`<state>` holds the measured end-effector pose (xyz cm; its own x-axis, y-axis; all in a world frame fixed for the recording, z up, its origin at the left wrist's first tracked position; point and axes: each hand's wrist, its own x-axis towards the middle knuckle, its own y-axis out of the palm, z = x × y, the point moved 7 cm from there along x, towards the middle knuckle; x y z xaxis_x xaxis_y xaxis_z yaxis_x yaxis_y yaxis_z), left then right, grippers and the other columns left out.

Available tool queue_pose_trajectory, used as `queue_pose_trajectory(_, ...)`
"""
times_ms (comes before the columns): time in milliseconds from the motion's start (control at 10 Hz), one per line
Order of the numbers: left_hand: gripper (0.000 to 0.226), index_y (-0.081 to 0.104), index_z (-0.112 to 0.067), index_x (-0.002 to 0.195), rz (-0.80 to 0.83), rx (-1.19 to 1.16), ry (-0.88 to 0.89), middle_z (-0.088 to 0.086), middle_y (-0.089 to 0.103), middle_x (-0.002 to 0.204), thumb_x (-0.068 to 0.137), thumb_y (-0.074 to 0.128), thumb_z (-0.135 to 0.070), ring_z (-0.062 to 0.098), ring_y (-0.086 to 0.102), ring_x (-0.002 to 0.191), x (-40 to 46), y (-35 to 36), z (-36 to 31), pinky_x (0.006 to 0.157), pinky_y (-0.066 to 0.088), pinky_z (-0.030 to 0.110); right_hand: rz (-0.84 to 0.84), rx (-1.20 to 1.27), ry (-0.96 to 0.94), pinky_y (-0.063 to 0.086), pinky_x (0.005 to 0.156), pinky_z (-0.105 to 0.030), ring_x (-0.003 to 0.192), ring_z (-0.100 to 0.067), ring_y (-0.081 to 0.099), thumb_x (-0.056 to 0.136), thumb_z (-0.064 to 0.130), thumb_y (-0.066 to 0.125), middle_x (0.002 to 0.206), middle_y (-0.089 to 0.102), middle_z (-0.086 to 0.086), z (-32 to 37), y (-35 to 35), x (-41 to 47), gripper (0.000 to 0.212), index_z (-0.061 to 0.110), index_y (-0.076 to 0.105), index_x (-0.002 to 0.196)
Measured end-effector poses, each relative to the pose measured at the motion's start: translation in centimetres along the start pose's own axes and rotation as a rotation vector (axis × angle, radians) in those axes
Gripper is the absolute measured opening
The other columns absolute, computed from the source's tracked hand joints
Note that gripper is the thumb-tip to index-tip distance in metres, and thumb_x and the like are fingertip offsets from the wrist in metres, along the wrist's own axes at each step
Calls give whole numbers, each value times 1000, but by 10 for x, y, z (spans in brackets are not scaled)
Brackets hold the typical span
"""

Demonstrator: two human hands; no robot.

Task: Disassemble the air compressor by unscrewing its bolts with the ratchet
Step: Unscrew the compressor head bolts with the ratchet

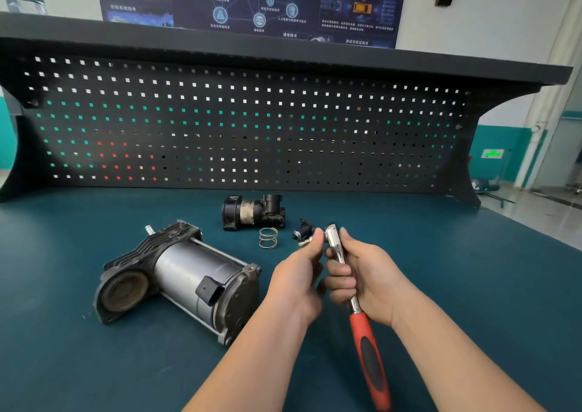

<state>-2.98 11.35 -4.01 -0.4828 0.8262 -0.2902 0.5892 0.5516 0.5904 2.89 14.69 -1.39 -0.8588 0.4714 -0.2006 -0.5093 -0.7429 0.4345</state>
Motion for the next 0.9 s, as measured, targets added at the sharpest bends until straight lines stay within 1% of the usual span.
queue_pose_trajectory(100, 33, 65, -10, 85, -59, 30, 39, 5, 51, 70, 75, 73, -41, 21, 50, 64, -1, -5, -2, 74, 46, 39, 5, -41, 40, 22, 33, -15, 36, -8, 25, 97, 53, 35, 51, 29, 2, -4, -1, -1, 45, 14, 44, 74)
queue_pose_trajectory(200, 29, 64, -9, 84, 1, 55, 95, 6, 54, 69, 80, 70, -37, 21, 53, 64, -13, 7, -14, 69, 47, 36, 60, -22, -4, 22, 34, -16, 36, -8, 24, 96, 52, 36, 51, 29, 2, 4, 3, -4, 45, 14, 46, 75)
queue_pose_trajectory(300, 25, 71, -13, 86, -26, 480, 439, 2, 64, 77, 86, 63, -37, 19, 58, 77, -34, 12, -52, 72, 46, 23, 191, 47, -95, 17, 36, -15, 35, -7, 21, 83, 61, 41, 50, 26, 3, 23, 10, -13, 50, 13, 53, 75)
queue_pose_trajectory(400, 41, 68, -24, 96, -574, 1769, 728, 0, 66, 95, 87, 46, -58, 23, 54, 100, -63, -12, -85, 85, 37, 34, 274, -6, -215, 18, 37, -17, 37, -7, 22, 82, 55, 51, 51, 27, 3, 42, 13, -25, 42, 13, 49, 77)
queue_pose_trajectory(500, 55, 55, -27, 115, -720, 2189, 418, 3, 52, 120, 86, 36, -69, 31, 39, 118, -67, -58, -86, 95, 31, 46, 252, -274, -417, 23, 40, -20, 41, -10, 25, 82, 28, 60, 54, 32, 3, 48, 19, -33, 25, 12, 42, 77)
queue_pose_trajectory(600, 47, 53, -27, 111, -553, 2253, 502, -3, 56, 115, 84, 47, -64, 28, 43, 118, -64, -66, -84, 91, 42, 48, 85, -846, -626, 32, 48, -23, 49, -10, 36, 83, 27, 64, 59, 42, 7, 41, 28, -37, 18, 15, 51, 85)
queue_pose_trajectory(700, 37, 50, -29, 95, -400, 2252, 568, -5, 60, 105, 78, 56, -62, 23, 49, 110, -70, -74, -94, 87, 44, 43, 44, -1371, -712, 38, 63, -22, 63, -2, 44, 82, 36, 69, 70, 53, 13, 25, 43, -36, 21, 25, 51, 85)
queue_pose_trajectory(800, 52, 56, -31, 109, -215, 2247, 638, -10, 62, 107, 71, 59, -67, 15, 51, 108, -79, -94, -107, 88, 44, 34, 116, -1788, -737, 45, 72, -33, 76, -5, 49, 84, 43, 64, 75, 53, 16, 2, 63, -37, 22, 32, 45, 82)
queue_pose_trajectory(900, 60, 58, -33, 118, -80, 2194, 707, -12, 62, 118, 68, 62, -66, 9, 50, 117, -84, -106, -115, 93, 41, 28, 159, -1896, -779, 43, 75, -34, 89, -8, 51, 87, 47, 59, 85, 58, 16, -15, 81, -36, 18, 33, 53, 97)
